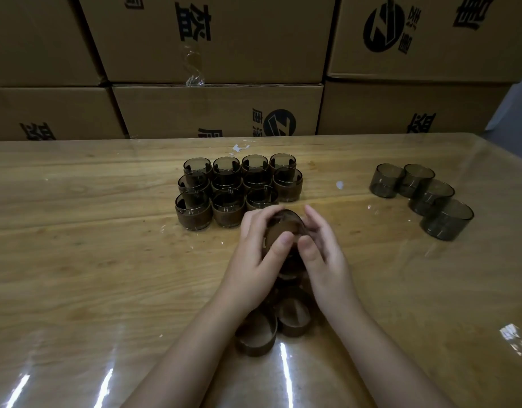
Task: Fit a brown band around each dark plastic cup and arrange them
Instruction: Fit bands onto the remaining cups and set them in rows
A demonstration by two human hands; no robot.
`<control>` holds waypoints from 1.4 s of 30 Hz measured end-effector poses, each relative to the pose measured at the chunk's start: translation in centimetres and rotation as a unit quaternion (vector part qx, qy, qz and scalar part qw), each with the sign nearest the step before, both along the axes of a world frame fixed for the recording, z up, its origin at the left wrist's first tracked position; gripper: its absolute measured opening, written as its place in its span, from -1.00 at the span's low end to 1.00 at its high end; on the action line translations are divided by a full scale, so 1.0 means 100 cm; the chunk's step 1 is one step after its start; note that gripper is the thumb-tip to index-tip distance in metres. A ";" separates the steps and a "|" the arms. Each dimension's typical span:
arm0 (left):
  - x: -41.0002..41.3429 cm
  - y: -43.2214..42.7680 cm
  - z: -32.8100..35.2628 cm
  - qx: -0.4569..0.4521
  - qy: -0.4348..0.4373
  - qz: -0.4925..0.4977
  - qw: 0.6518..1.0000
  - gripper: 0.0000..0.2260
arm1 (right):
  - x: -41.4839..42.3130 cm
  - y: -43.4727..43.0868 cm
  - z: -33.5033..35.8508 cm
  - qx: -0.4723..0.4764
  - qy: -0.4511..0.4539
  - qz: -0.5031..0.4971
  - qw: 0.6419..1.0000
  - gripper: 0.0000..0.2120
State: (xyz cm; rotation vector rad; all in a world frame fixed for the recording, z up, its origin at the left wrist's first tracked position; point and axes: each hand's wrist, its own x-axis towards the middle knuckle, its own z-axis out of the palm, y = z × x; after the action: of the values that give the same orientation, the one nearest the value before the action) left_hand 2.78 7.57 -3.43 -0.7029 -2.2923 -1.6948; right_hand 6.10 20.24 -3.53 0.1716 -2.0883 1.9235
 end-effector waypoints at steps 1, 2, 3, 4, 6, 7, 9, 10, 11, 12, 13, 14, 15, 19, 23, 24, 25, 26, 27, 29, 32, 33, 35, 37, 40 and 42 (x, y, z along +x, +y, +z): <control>0.000 0.000 0.001 0.011 0.009 0.006 1.000 -0.55 | 0.000 -0.001 0.000 -0.008 -0.006 0.012 1.000 -0.17; 0.001 0.000 0.001 0.025 0.020 0.012 0.999 -0.51 | 0.001 -0.001 -0.001 -0.010 -0.008 0.021 1.000 -0.11; 0.001 0.000 0.001 0.038 0.030 0.015 0.999 -0.47 | 0.001 -0.002 0.000 -0.007 -0.006 0.027 1.000 -0.05; 0.001 0.000 0.001 0.051 0.035 0.017 0.998 -0.45 | 0.001 -0.003 0.000 -0.003 -0.002 0.028 1.000 -0.01; 0.002 0.001 0.001 0.073 0.029 0.018 0.997 -0.43 | 0.002 -0.004 0.001 0.001 0.013 0.024 1.000 0.00; 0.002 0.002 0.001 0.077 0.026 0.018 0.997 -0.44 | 0.002 -0.005 0.002 -0.001 0.019 0.020 1.000 -0.04; 0.003 0.002 0.000 0.075 0.034 0.021 0.996 -0.45 | 0.003 -0.007 0.003 -0.010 0.026 0.014 1.000 -0.15; 0.003 0.003 0.000 0.073 0.042 0.023 0.996 -0.45 | 0.003 -0.008 0.002 -0.015 0.028 0.012 0.999 -0.21; 0.003 0.003 0.000 0.072 0.050 0.024 0.996 -0.46 | 0.004 -0.008 0.002 -0.019 0.030 0.009 0.999 -0.27; 0.003 0.002 0.001 0.070 0.058 0.025 0.996 -0.47 | 0.005 -0.008 0.002 -0.021 0.034 0.005 0.999 -0.33; 0.002 0.002 0.001 0.069 0.064 0.026 0.995 -0.47 | 0.004 -0.008 0.001 -0.023 0.036 0.001 0.999 -0.40; 0.002 0.002 0.001 0.068 0.069 0.027 0.995 -0.48 | 0.004 -0.008 0.000 -0.025 0.037 -0.003 0.999 -0.47; 0.002 0.002 0.000 0.067 0.075 0.026 0.995 -0.48 | 0.004 -0.008 -0.001 -0.027 0.038 -0.006 0.999 -0.52; 0.002 0.004 -0.001 0.064 0.094 0.027 0.993 -0.51 | 0.003 -0.008 -0.005 -0.031 0.039 -0.021 0.999 -0.58; 0.003 0.005 0.000 0.063 0.106 0.028 0.992 -0.55 | 0.003 -0.011 -0.004 -0.038 0.041 -0.042 0.998 -0.59; 0.003 0.005 0.000 0.066 0.108 0.030 0.991 -0.56 | 0.002 -0.011 -0.005 -0.044 0.043 -0.048 0.997 -0.60; 0.004 0.005 0.000 0.070 0.111 0.032 0.991 -0.56 | 0.002 -0.011 -0.006 -0.049 0.043 -0.055 0.996 -0.62; 0.004 0.005 0.001 0.071 0.114 0.033 0.990 -0.56 | 0.002 -0.011 -0.006 -0.051 0.042 -0.059 0.996 -0.63; 0.004 0.006 0.002 0.071 0.117 0.033 0.990 -0.56 | 0.001 -0.011 -0.006 -0.052 0.042 -0.063 0.996 -0.62; 0.005 0.008 0.003 0.071 0.120 0.034 0.990 -0.57 | 0.001 -0.011 -0.005 -0.052 0.045 -0.070 0.995 -0.62; 0.007 0.009 0.004 0.076 0.111 0.038 0.990 -0.60 | 0.001 -0.011 -0.004 -0.055 0.048 -0.075 0.995 -0.67; 0.008 0.009 0.005 0.078 0.100 0.038 0.991 -0.63 | 0.001 -0.011 -0.003 -0.055 0.045 -0.074 0.995 -0.68; 0.009 0.009 0.008 0.081 0.079 0.037 0.993 -0.67 | 0.000 -0.011 -0.004 -0.057 0.036 -0.069 0.995 -0.67; 0.010 0.009 0.010 0.081 0.076 0.035 0.993 -0.66 | -0.001 -0.011 -0.005 -0.073 0.026 -0.068 0.995 -0.66; 0.010 0.008 0.012 0.093 0.075 0.030 0.992 -0.67 | -0.003 -0.009 -0.005 -0.117 0.003 -0.055 0.992 -0.74; 0.009 0.007 0.012 0.112 0.050 0.031 0.992 -0.67 | -0.004 -0.006 -0.003 -0.119 -0.003 -0.039 0.992 -0.77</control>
State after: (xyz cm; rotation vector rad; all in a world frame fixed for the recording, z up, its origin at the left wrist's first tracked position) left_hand 3.71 8.28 -2.23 -0.6465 -1.9960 -1.8075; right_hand 5.74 19.65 -3.88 0.0309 -1.8199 2.1056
